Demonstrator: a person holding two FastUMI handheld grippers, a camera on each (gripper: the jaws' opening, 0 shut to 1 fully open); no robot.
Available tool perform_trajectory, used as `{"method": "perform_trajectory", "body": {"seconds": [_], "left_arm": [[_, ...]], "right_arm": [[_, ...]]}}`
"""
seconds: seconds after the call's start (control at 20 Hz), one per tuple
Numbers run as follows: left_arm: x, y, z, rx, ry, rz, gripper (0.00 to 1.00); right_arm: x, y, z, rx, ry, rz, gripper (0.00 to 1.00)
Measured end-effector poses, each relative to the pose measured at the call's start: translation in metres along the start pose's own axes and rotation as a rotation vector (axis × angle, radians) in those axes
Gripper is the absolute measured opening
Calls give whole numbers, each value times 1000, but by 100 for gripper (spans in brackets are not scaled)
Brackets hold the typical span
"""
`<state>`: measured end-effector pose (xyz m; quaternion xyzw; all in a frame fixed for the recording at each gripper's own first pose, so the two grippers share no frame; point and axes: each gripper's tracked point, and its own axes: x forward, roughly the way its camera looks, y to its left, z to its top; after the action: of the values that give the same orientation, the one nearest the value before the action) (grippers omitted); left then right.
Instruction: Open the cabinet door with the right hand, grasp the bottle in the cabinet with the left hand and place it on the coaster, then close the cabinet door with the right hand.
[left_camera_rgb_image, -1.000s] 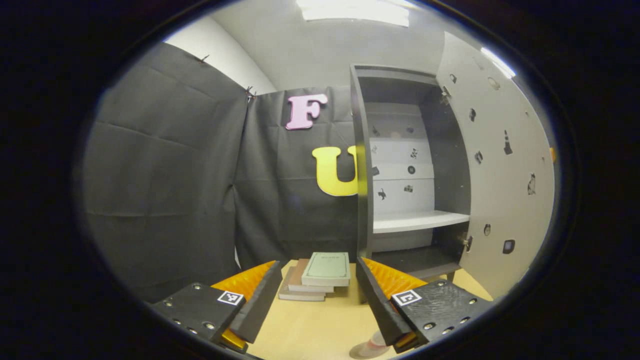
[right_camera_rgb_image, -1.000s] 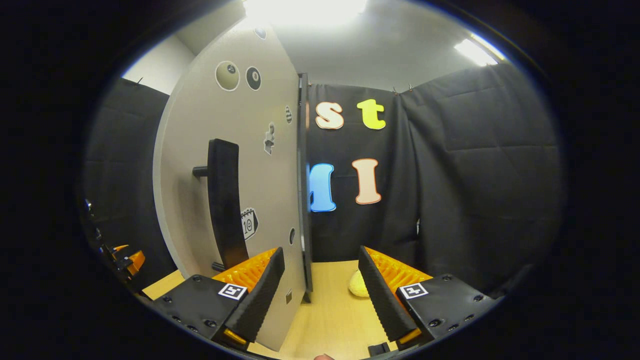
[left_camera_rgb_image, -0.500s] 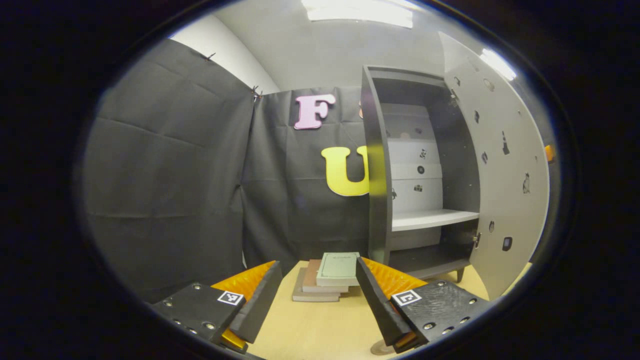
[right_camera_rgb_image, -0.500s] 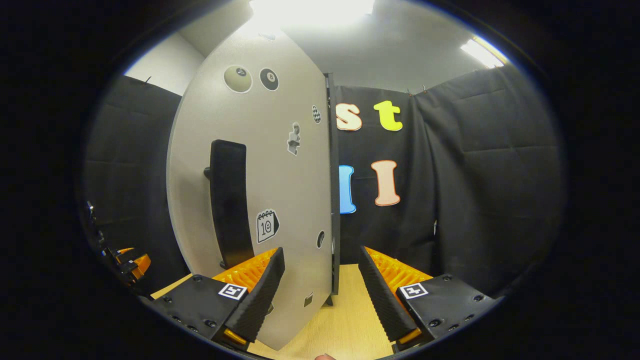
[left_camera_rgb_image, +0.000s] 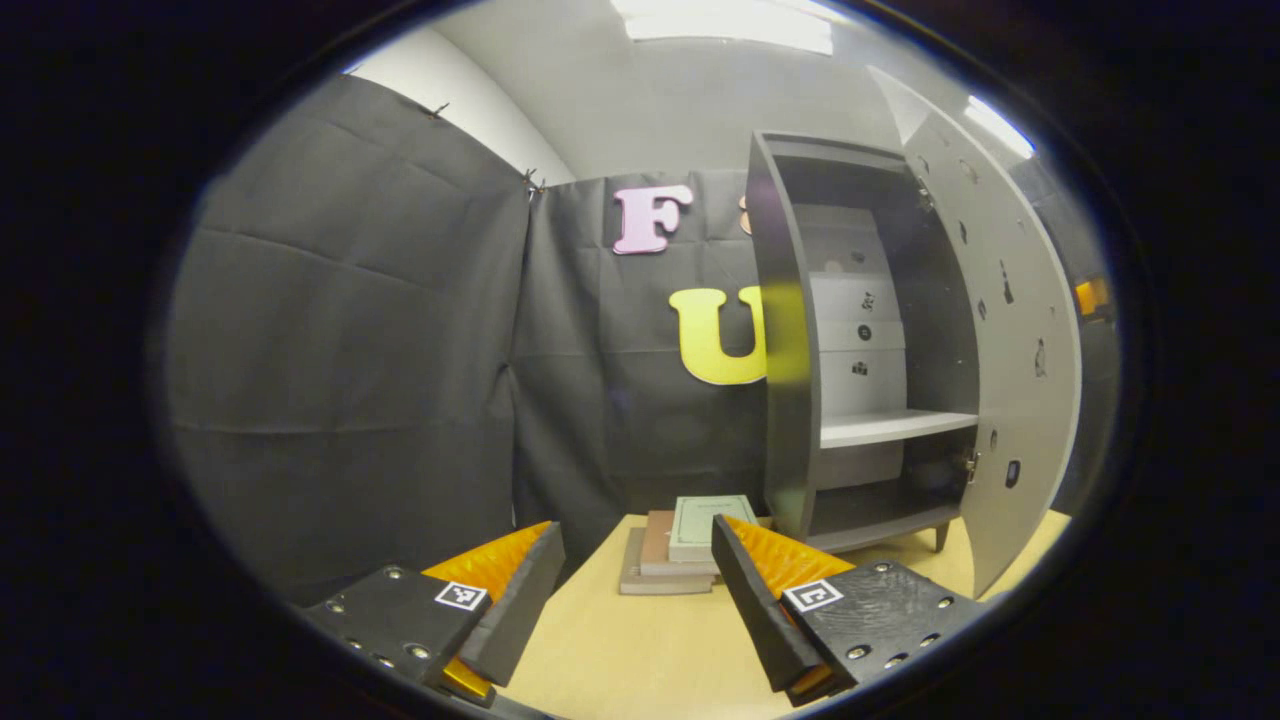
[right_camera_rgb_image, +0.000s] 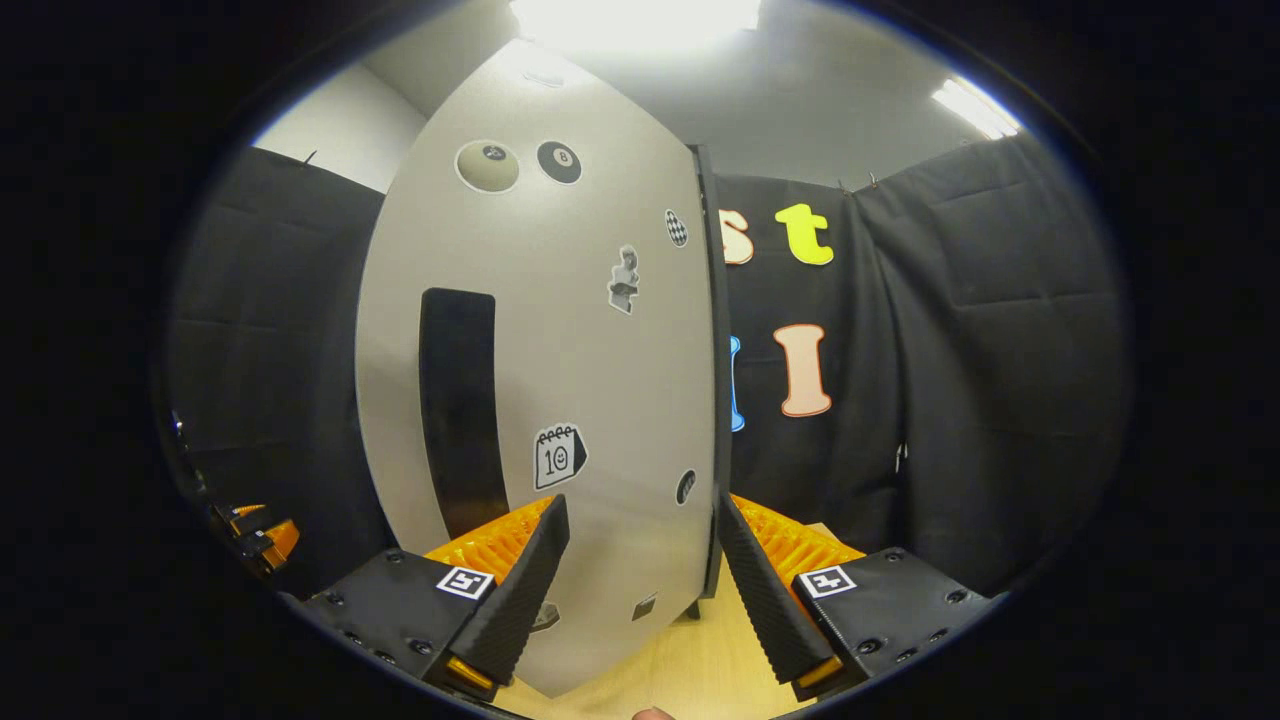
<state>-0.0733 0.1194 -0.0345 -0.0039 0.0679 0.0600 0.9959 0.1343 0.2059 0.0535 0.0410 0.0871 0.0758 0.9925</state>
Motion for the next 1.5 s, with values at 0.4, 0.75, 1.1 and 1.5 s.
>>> {"method": "perform_trajectory", "body": {"seconds": [0.4,0.75,1.1,1.5], "left_arm": [[-9,48,0,2,-1,82,92],[-22,84,-3,32,10,170,92],[-27,109,-6,35,21,228,89],[-30,109,-11,59,42,236,89]], "right_arm": [[39,47,2,14,-15,102,95],[86,90,-3,-28,-11,169,95],[112,117,-1,-97,-29,166,95],[145,121,-9,-84,-13,126,95]]}}
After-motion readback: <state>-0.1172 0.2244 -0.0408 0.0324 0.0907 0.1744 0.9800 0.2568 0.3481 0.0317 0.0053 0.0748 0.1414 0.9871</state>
